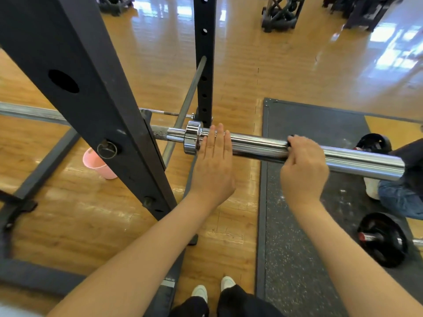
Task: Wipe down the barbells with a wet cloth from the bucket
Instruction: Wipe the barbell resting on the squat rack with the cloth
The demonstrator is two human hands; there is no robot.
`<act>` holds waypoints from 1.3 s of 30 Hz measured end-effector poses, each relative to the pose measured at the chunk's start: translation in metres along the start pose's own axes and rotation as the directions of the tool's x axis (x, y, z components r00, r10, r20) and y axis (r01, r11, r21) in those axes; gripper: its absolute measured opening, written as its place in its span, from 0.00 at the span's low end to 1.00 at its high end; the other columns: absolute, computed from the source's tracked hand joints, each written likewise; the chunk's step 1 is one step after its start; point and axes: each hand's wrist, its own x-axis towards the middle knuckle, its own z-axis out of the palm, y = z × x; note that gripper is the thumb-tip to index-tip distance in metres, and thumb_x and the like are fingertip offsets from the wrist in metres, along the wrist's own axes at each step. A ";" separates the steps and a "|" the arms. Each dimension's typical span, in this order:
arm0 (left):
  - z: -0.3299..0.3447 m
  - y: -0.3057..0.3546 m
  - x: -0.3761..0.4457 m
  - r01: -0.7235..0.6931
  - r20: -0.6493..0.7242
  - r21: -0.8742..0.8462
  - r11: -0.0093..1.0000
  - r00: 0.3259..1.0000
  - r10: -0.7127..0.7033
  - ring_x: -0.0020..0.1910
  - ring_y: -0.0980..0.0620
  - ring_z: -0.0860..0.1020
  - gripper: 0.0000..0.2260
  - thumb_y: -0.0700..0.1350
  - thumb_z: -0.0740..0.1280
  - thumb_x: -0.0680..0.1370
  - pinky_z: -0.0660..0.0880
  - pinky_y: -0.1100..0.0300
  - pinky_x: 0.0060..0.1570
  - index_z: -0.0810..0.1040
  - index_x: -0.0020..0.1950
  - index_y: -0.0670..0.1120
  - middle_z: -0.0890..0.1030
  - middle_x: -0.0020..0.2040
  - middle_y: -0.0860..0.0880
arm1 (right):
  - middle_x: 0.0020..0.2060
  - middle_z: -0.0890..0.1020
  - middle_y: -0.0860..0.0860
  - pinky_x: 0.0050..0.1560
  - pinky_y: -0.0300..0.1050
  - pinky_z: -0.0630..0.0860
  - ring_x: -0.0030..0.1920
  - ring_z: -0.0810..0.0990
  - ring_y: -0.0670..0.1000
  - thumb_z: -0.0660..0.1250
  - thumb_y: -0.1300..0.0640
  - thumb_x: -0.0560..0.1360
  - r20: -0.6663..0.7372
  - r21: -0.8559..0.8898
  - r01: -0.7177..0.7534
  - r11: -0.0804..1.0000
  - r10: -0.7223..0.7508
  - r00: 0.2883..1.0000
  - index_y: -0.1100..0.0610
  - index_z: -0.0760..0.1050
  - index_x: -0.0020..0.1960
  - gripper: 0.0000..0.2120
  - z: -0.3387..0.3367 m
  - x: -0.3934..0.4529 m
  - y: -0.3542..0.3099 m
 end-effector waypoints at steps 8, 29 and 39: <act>0.000 -0.027 -0.029 0.111 -0.099 -0.073 0.991 0.988 -0.118 0.75 0.40 0.53 0.37 0.38 0.69 0.71 0.45 0.51 0.74 0.54 0.74 0.34 0.58 0.75 0.35 | 0.53 0.82 0.61 0.58 0.55 0.76 0.55 0.80 0.60 0.64 0.66 0.72 0.187 0.192 0.301 0.934 -0.336 0.923 0.65 0.80 0.54 0.12 0.051 -0.002 -0.093; -0.004 -0.066 0.003 -0.044 -0.001 0.198 0.979 0.999 0.045 0.72 0.38 0.63 0.44 0.47 0.77 0.67 0.56 0.48 0.70 0.55 0.73 0.35 0.65 0.72 0.38 | 0.56 0.81 0.59 0.58 0.55 0.76 0.58 0.79 0.58 0.64 0.65 0.75 0.143 0.211 0.337 0.917 -0.370 0.918 0.64 0.79 0.57 0.12 0.031 -0.011 -0.049; -0.053 -0.076 0.054 0.006 0.446 -0.171 0.985 0.892 0.072 0.76 0.46 0.37 0.55 0.59 0.73 0.69 0.42 0.54 0.74 0.37 0.76 0.39 0.40 0.78 0.44 | 0.55 0.81 0.60 0.57 0.56 0.77 0.57 0.79 0.59 0.68 0.67 0.72 0.193 0.291 0.153 0.944 -0.214 0.958 0.66 0.78 0.58 0.14 0.032 0.005 -0.085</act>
